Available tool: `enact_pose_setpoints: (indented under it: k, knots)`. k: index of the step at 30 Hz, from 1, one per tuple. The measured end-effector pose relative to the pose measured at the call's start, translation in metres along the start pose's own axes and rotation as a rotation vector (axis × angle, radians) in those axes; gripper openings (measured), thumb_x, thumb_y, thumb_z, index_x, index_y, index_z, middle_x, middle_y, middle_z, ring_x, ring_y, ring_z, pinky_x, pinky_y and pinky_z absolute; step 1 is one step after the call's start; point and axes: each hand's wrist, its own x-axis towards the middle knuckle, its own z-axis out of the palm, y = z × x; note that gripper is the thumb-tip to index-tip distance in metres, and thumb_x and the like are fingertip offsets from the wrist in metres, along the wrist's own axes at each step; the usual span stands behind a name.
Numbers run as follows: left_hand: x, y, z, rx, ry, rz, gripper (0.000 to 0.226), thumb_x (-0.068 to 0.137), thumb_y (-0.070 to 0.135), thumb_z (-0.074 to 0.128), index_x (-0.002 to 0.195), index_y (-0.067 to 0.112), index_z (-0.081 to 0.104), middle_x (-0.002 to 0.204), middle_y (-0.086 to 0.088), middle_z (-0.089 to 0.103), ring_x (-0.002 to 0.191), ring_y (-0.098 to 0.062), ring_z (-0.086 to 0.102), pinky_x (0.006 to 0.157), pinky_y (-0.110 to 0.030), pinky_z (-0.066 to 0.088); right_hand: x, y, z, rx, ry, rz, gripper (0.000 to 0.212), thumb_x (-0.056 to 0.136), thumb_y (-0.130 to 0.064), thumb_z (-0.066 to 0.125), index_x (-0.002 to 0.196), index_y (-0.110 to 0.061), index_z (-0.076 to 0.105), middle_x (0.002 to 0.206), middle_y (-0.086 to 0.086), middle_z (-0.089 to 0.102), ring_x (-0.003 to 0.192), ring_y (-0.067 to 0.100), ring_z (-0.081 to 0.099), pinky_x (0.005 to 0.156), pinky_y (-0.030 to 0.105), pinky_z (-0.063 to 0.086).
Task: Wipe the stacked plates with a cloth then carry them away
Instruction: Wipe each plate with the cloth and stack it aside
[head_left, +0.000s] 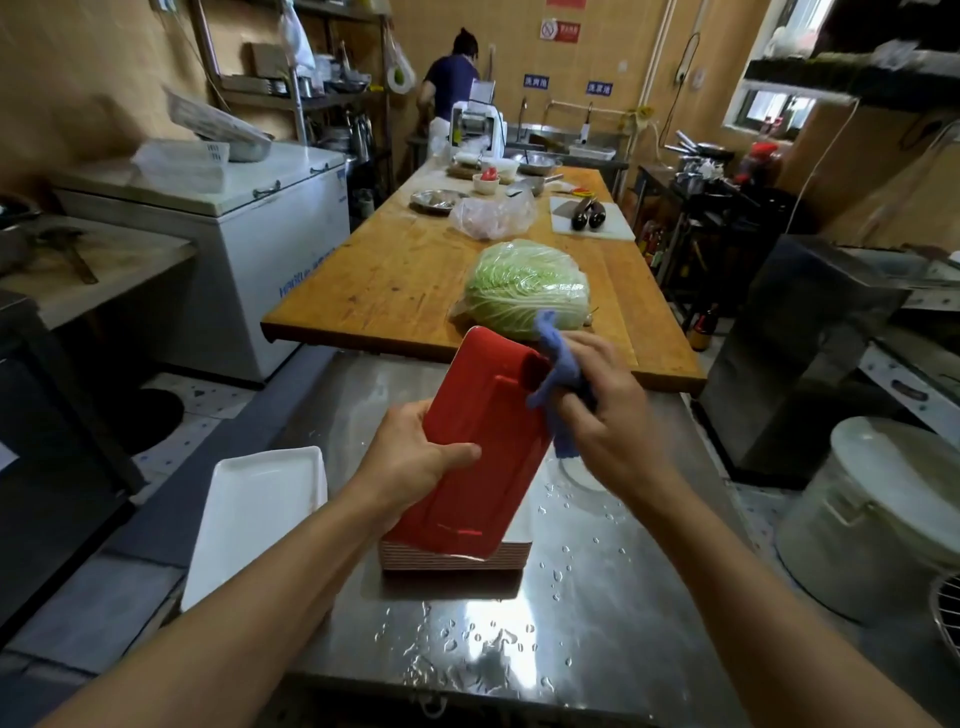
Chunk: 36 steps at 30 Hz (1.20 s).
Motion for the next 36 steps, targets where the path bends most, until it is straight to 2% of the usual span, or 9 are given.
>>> enact_pose_setpoints:
  k: [4, 9, 13, 19, 22, 26, 31, 33, 36]
  knots:
    - [-0.007, 0.002, 0.005, -0.097, 0.015, -0.011, 0.028, 0.071, -0.008, 0.072, 0.081, 0.018, 0.067, 0.067, 0.007, 0.072, 0.060, -0.005, 0.068, 0.052, -0.014, 0.049, 0.005, -0.016, 0.032, -0.203, -0.099, -0.086, 0.053, 0.090, -0.032, 0.041, 0.140, -0.015, 0.042, 0.147, 0.006, 0.034, 0.135, 0.023, 0.024, 0.114, 0.030, 0.016]
    - [-0.014, 0.001, 0.006, -0.136, 0.037, -0.019, 0.027, 0.070, -0.009, 0.072, 0.081, 0.015, 0.068, 0.070, -0.001, 0.072, 0.063, -0.013, 0.068, 0.057, -0.023, 0.053, 0.015, -0.014, 0.055, -0.431, 0.018, -0.179, 0.044, 0.098, -0.028, 0.040, 0.141, -0.021, 0.042, 0.135, 0.003, 0.049, 0.118, 0.030, 0.041, 0.100, 0.040, 0.034]
    - [-0.018, -0.003, -0.002, -0.215, 0.045, -0.041, 0.029, 0.070, -0.013, 0.070, 0.087, 0.011, 0.068, 0.078, -0.010, 0.072, 0.068, -0.021, 0.066, 0.069, -0.035, 0.056, 0.010, 0.002, 0.056, -0.483, 0.013, -0.216, 0.051, 0.097, -0.038, 0.029, 0.142, -0.018, 0.040, 0.130, 0.005, 0.052, 0.113, 0.030, 0.046, 0.097, 0.038, 0.036]
    - [-0.018, -0.007, -0.002, -0.347, 0.098, -0.100, 0.028, 0.071, -0.007, 0.071, 0.091, 0.012, 0.068, 0.081, -0.010, 0.074, 0.069, -0.023, 0.070, 0.061, -0.033, 0.058, 0.002, 0.018, 0.054, -0.261, 0.130, -0.029, 0.047, 0.097, -0.029, 0.034, 0.143, -0.018, 0.037, 0.139, 0.008, 0.039, 0.122, 0.027, 0.035, 0.103, 0.025, 0.022]
    - [-0.013, -0.006, 0.004, -0.435, 0.150, -0.156, 0.029, 0.072, -0.002, 0.072, 0.098, 0.010, 0.067, 0.082, -0.010, 0.073, 0.070, -0.024, 0.071, 0.057, -0.033, 0.056, -0.001, 0.011, 0.063, -0.165, 0.153, 0.075, 0.047, 0.100, -0.023, 0.038, 0.146, -0.023, 0.030, 0.145, 0.009, 0.029, 0.128, 0.025, 0.034, 0.106, 0.030, 0.028]
    - [-0.004, -0.001, 0.011, -0.595, 0.231, -0.198, 0.028, 0.073, -0.006, 0.068, 0.098, 0.006, 0.066, 0.077, -0.011, 0.071, 0.061, -0.021, 0.069, 0.051, -0.031, 0.054, -0.016, 0.008, 0.069, -0.145, 0.103, 0.181, 0.054, 0.097, -0.024, 0.043, 0.146, -0.036, 0.024, 0.134, 0.010, 0.036, 0.117, 0.028, 0.044, 0.099, 0.042, 0.039]
    - [0.010, 0.009, 0.007, -0.684, 0.314, -0.157, 0.025, 0.075, -0.008, 0.064, 0.094, 0.009, 0.065, 0.077, -0.010, 0.069, 0.060, -0.019, 0.067, 0.055, -0.032, 0.056, -0.043, 0.008, 0.062, -0.102, 0.024, 0.228, 0.057, 0.096, -0.031, 0.042, 0.135, -0.057, 0.010, 0.116, 0.004, 0.039, 0.105, 0.021, 0.049, 0.092, 0.041, 0.045]
    - [0.012, 0.013, 0.008, -0.702, 0.330, -0.135, 0.024, 0.076, -0.008, 0.064, 0.093, 0.010, 0.065, 0.076, -0.008, 0.070, 0.060, -0.018, 0.067, 0.056, -0.032, 0.056, -0.045, 0.008, 0.057, 0.039, 0.031, 0.275, 0.058, 0.095, -0.025, 0.047, 0.134, -0.058, 0.018, 0.113, 0.003, 0.043, 0.101, 0.017, 0.053, 0.090, 0.037, 0.049]
    - [0.009, 0.014, 0.012, -0.719, 0.279, -0.115, 0.026, 0.078, -0.006, 0.062, 0.100, 0.008, 0.064, 0.080, -0.008, 0.071, 0.066, -0.019, 0.069, 0.060, -0.034, 0.058, -0.036, 0.008, 0.043, 0.440, 0.083, 0.371, 0.057, 0.086, -0.003, 0.059, 0.121, -0.047, 0.048, 0.110, 0.000, 0.059, 0.093, 0.014, 0.065, 0.081, 0.034, 0.057]
